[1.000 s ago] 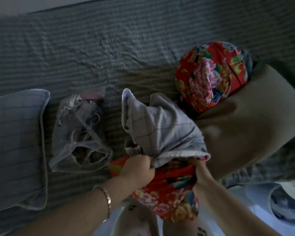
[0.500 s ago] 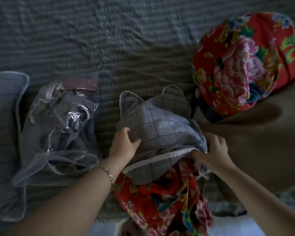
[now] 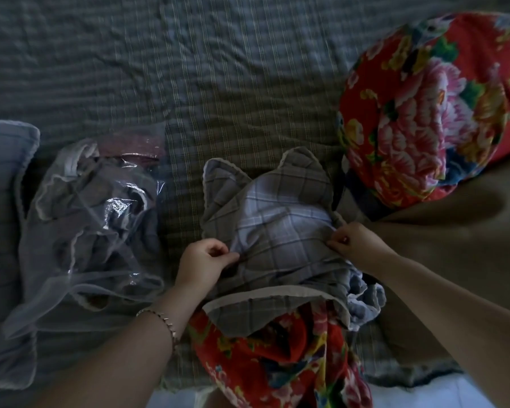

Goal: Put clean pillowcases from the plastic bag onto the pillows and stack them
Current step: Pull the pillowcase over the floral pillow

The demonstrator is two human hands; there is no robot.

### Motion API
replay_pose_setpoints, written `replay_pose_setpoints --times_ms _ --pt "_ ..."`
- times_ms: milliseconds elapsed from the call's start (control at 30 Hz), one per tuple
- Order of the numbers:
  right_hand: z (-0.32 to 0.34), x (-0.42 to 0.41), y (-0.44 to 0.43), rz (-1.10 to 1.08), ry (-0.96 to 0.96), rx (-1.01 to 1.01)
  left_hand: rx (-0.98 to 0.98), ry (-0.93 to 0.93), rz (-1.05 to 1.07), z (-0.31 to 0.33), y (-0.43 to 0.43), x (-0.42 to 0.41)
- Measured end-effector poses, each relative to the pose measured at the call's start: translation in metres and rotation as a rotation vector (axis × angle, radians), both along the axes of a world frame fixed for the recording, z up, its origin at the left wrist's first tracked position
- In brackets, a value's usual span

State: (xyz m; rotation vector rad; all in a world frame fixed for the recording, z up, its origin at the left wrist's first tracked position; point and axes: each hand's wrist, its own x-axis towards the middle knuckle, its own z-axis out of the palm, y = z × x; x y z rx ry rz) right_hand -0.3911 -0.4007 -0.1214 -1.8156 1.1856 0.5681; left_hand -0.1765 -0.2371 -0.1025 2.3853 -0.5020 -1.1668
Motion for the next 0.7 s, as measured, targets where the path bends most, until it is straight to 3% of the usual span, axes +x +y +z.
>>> replay_pose_setpoints --times_ms 200,300,400,500,700 --pt "-0.013 -0.007 -0.001 0.007 0.067 0.019 -0.001 -0.023 -0.042 0.01 -0.005 0.001" --pt "-0.016 -0.008 0.003 0.015 -0.006 -0.044 -0.056 -0.028 -0.137 0.017 -0.004 -0.005" --pt "-0.011 -0.013 0.008 -0.108 -0.106 -0.086 -0.138 -0.052 -0.286 0.023 0.001 -0.013" --pt "0.001 -0.027 0.009 -0.26 -0.194 -0.148 -0.18 -0.003 -0.248 0.026 0.008 -0.016" --pt "0.029 -0.048 0.033 -0.47 -0.218 -0.023 -0.184 0.103 -0.3 0.031 0.01 -0.018"
